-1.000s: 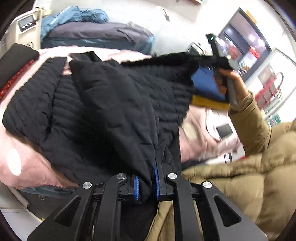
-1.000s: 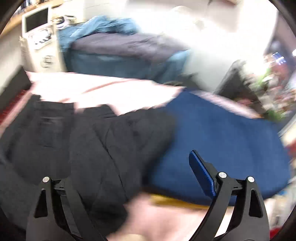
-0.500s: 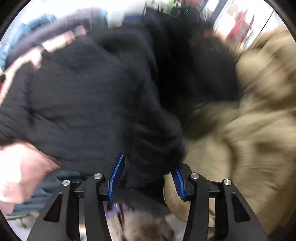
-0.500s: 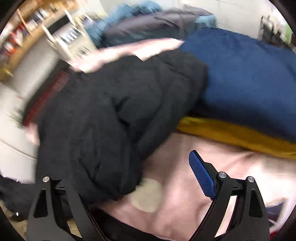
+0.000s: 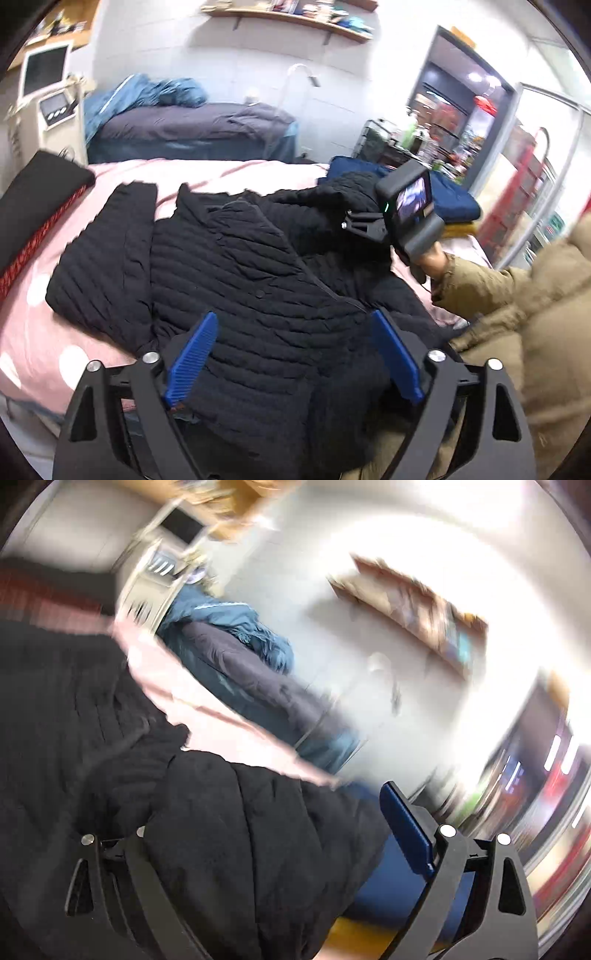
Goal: Fold large clothes
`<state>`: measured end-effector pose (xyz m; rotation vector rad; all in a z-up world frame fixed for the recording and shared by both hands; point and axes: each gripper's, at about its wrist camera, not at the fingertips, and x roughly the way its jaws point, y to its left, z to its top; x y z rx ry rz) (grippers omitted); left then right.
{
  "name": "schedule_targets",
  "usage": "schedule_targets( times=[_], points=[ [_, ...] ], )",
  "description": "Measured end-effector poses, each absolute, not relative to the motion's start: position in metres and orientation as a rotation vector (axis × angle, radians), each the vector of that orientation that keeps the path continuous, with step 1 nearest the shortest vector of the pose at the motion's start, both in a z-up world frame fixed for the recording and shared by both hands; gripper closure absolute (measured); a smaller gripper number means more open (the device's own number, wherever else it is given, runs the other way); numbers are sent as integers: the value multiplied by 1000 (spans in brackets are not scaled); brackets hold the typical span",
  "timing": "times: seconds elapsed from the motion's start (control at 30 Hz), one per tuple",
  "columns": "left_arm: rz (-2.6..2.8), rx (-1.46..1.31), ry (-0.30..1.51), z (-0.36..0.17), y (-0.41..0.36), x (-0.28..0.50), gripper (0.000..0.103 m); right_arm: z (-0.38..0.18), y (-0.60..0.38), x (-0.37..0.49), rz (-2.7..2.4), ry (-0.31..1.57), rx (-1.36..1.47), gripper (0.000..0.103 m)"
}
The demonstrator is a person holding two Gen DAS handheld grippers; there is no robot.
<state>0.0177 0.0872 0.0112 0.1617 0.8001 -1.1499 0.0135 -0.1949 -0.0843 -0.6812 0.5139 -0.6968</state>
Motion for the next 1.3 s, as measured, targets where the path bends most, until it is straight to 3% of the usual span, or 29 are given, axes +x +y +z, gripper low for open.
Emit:
schedule_targets(
  times=[0.03, 0.17, 0.37, 0.47, 0.73, 0.93, 1.17, 1.3],
  points=[
    [-1144, 123, 800, 8, 83, 23, 19, -79, -194, 14, -651, 523, -641, 12],
    [-1141, -28, 800, 4, 80, 46, 17, -37, -246, 14, -93, 658, 5, 12],
    [-1170, -226, 845, 0, 46, 87, 17, -27, -293, 20, 139, 703, 228, 6],
    [-1178, -146, 850, 0, 8, 90, 17, -16, -298, 8, 203, 668, 307, 6],
    [-1146, 17, 843, 0, -37, 69, 13, 12, -236, -35, 214, 679, 199, 6],
    [-953, 173, 880, -31, -10, 65, 12, -20, -182, -37, 71, 801, -64, 6],
    [-712, 131, 916, -55, 31, 132, 12, -2, -179, 36, 20, 832, -118, 6],
    [-604, 109, 998, -75, 24, 191, 12, -36, -205, 114, -66, 1061, -59, 6]
  ],
)
